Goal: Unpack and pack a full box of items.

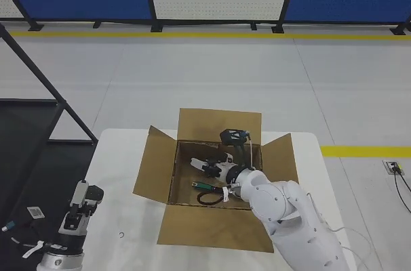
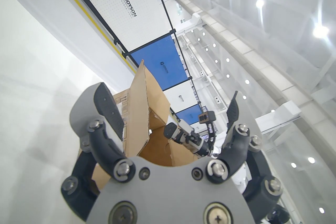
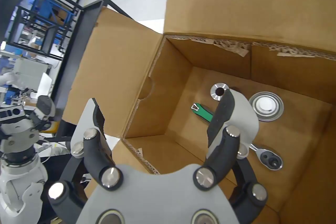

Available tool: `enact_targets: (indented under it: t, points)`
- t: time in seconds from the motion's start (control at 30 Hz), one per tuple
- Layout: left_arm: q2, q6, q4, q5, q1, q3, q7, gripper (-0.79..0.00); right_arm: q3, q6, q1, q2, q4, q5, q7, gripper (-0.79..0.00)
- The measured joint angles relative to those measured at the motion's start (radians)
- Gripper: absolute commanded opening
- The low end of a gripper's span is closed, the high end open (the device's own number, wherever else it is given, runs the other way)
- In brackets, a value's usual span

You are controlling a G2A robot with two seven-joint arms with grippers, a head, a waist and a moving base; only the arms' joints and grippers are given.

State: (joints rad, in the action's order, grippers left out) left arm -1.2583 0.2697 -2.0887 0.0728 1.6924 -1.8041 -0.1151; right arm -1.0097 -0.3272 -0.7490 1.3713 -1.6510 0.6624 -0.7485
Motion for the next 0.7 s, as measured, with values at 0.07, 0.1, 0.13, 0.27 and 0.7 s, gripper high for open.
enact_targets:
  t: [0.07, 0.1, 0.13, 0.27, 0.7]
  points:
    - [0.002, 0.012, 0.010, 0.013, 0.000, -0.007, -0.035, 0.000, -0.005, -0.010, -0.002, -0.002, -0.004, 0.020, -0.014, 0.000]
    - [0.003, 0.015, 0.012, 0.014, 0.000, -0.009, -0.047, 0.000, -0.009, -0.014, -0.008, -0.003, -0.011, 0.022, -0.017, 0.000]
    - [0.003, 0.016, 0.013, 0.013, 0.000, -0.010, -0.049, 0.000, -0.011, -0.015, -0.010, -0.003, -0.013, 0.021, -0.017, 0.000]
    - [0.003, 0.015, 0.012, 0.012, 0.000, -0.009, -0.046, 0.000, -0.011, -0.015, -0.010, -0.003, -0.013, 0.020, -0.017, 0.000]
    - [0.002, 0.012, 0.008, 0.017, -0.001, -0.004, -0.053, 0.000, 0.015, 0.031, 0.018, -0.007, 0.064, 0.110, -0.057, 0.000]
